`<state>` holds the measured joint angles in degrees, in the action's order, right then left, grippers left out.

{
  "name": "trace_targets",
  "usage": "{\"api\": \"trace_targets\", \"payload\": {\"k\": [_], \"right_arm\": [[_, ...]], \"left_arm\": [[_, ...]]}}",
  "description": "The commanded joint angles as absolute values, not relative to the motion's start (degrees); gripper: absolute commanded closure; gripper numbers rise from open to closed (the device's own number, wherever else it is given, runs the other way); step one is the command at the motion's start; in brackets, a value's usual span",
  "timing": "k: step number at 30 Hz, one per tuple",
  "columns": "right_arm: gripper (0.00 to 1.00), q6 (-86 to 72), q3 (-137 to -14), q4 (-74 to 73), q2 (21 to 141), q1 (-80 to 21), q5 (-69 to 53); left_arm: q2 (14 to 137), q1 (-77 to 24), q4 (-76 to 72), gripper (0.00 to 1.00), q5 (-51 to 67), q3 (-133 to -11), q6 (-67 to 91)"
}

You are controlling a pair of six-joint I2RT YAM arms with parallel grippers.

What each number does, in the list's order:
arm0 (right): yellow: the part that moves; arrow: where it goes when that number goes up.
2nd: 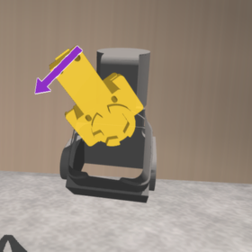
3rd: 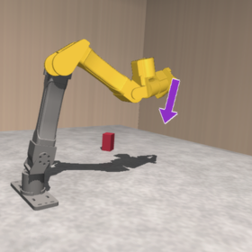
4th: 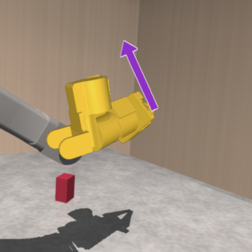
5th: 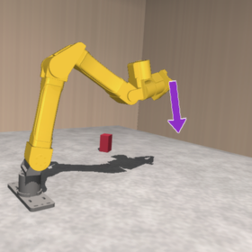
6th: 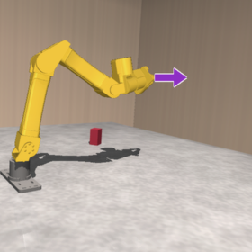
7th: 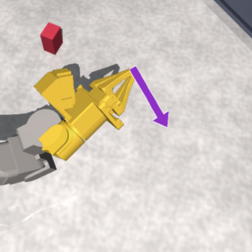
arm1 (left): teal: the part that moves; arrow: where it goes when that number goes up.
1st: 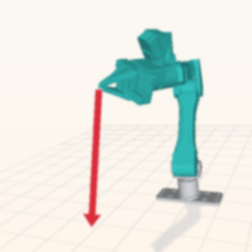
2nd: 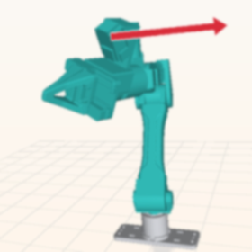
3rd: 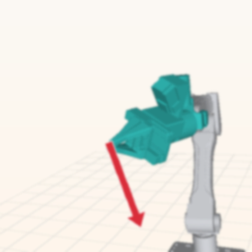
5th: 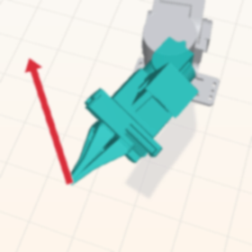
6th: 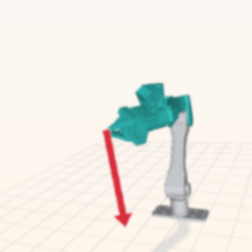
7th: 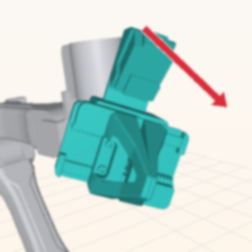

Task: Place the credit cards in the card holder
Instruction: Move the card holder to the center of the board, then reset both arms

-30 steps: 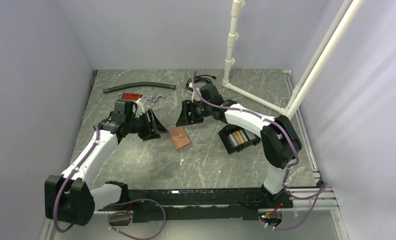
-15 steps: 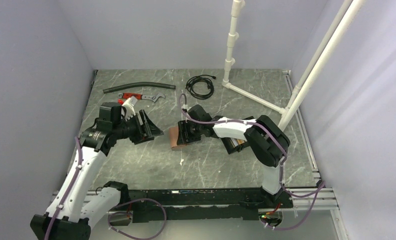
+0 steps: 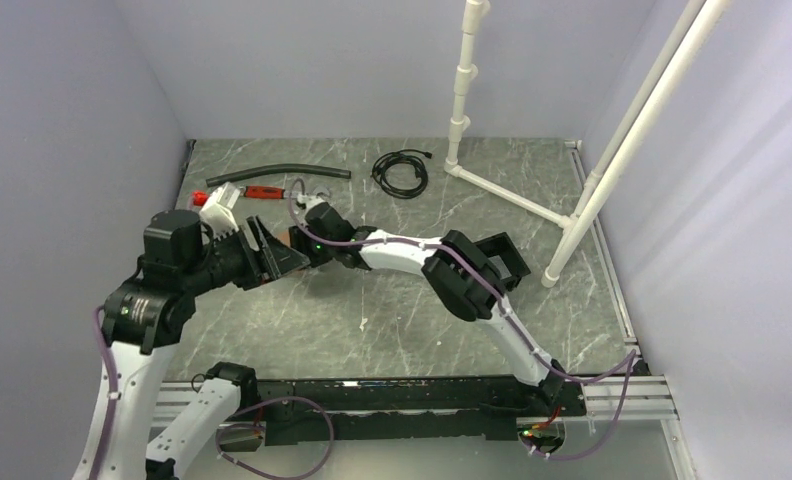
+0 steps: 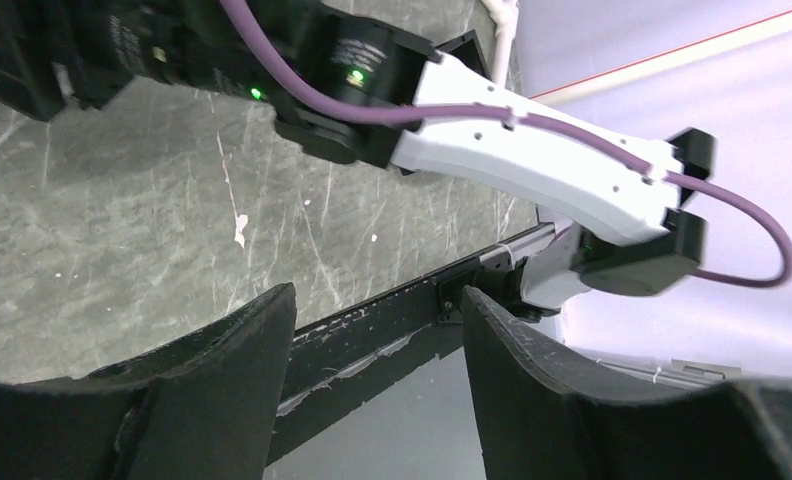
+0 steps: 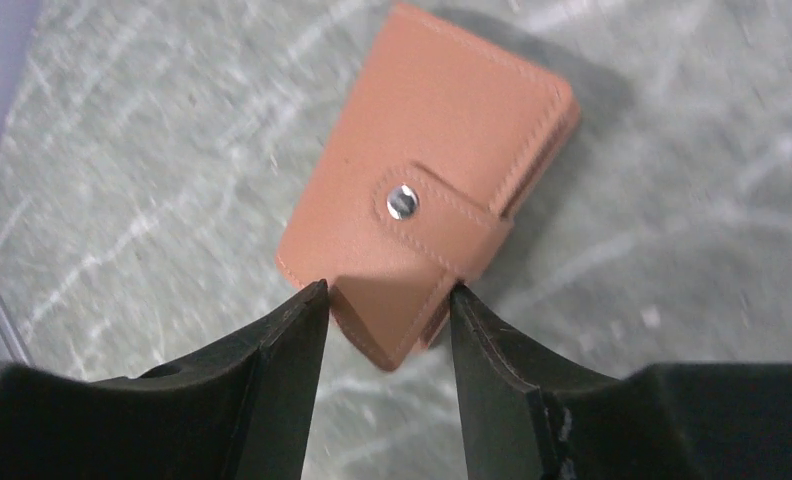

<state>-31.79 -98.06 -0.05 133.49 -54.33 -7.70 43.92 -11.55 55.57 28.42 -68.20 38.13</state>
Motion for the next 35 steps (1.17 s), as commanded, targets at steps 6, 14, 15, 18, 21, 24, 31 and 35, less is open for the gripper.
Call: {"api": "trace_targets", "payload": {"k": [6, 14, 15, 18, 21, 24, 31, 35], "right_arm": [[0.3, -27.3, -125.1, -25.1, 133.3, -53.1, -5.7], [0.01, -15.4, -98.9, -37.2, 95.0, -52.6, 8.2], [0.0, -14.6, -96.6, -37.9, 90.1, -52.5, 9.8], [0.0, -12.7, -93.5, -40.3, 77.4, -52.1, 15.8], [0.0, -10.4, -93.1, -41.7, 67.3, -52.1, 20.2], [0.0, -7.1, -92.4, -40.2, 57.6, -52.1, 22.7], [0.0, -0.8, -88.4, -33.7, 43.5, -52.1, 25.2], [0.0, 0.4, -87.3, -32.8, 39.7, -52.1, 25.5]], "left_arm": [[40.5, -11.5, 61.4, 0.3, 23.1, -75.8, 37.5], [40.6, -11.5, 55.7, 0.21, 15.1, -85.3, 35.1], [40.8, -11.5, 54.1, 0.2, 14.8, -86.1, 34.8], [41.2, -11.5, 48.5, 0.19, 14.4, -87.6, 33.9], [41.8, -11.5, 43.6, 0.17, 13.8, -89.1, 33.0], [42.0, -11.5, 40.4, 0.16, 12.8, -89.8, 32.2], [43.9, -11.5, 39.5, 0.16, 8.6, -92.2, 29.9], [44.9, -11.5, 40.9, 0.16, 7.0, -94.4, 28.8]]}}
